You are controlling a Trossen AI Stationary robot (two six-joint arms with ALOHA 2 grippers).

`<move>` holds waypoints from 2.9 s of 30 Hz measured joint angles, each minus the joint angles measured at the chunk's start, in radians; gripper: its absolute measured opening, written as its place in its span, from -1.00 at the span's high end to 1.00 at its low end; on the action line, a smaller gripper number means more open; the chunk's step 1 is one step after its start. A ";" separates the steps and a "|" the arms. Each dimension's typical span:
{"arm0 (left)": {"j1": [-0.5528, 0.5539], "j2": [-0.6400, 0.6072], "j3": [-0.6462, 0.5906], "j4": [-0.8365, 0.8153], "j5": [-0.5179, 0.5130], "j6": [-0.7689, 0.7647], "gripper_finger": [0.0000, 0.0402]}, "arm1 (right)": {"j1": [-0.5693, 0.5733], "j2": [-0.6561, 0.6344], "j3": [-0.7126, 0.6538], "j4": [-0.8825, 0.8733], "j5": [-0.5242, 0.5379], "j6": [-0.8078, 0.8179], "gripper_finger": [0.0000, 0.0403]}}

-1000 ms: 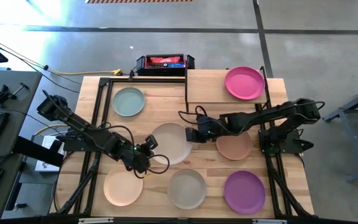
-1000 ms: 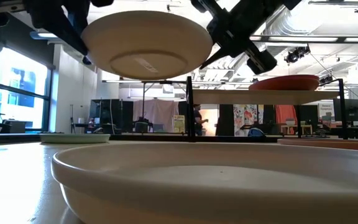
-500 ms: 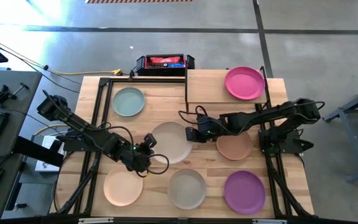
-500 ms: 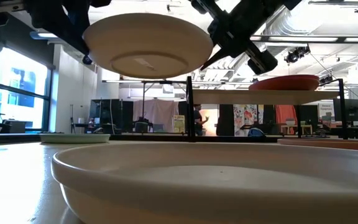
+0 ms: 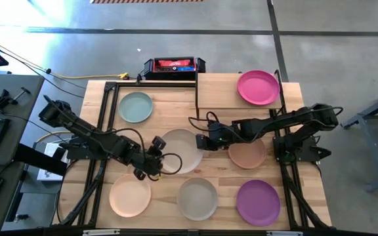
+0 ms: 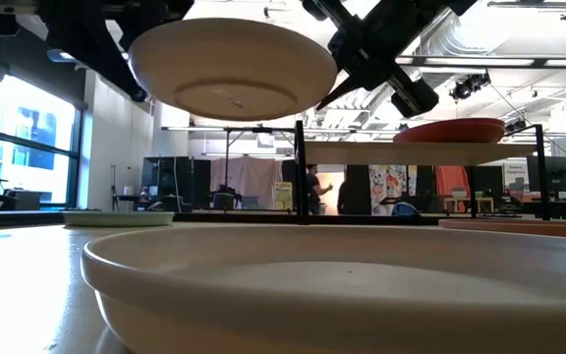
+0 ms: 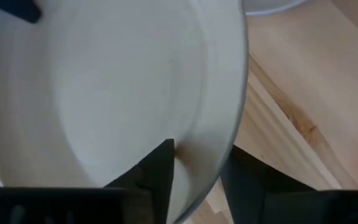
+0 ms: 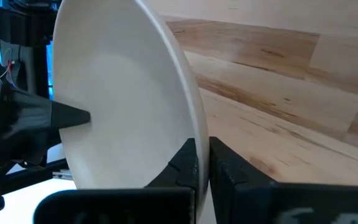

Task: Place and stack plates onto a shelf
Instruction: Stack the white plate on top of the pink plate on the shelf

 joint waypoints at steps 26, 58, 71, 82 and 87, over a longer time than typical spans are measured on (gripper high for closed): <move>-0.007 -0.072 0.089 -0.073 -0.515 -0.096 0.28 | -0.191 -0.262 0.000 -0.332 0.005 -0.196 0.99; 0.159 -0.082 0.113 0.048 -0.461 -0.176 0.28 | -0.942 -0.830 0.000 -0.857 0.009 -0.482 1.00; 0.159 -0.082 0.113 0.053 -0.429 -0.185 0.28 | -1.157 -0.792 0.000 -0.864 0.009 -0.415 1.00; 0.159 -0.082 0.113 0.052 -0.429 -0.184 0.28 | -1.168 -0.718 0.000 -0.879 0.002 -0.392 1.00; 0.159 -0.082 0.113 0.051 -0.429 -0.183 0.28 | -1.168 -0.692 0.000 -0.879 0.031 -0.392 1.00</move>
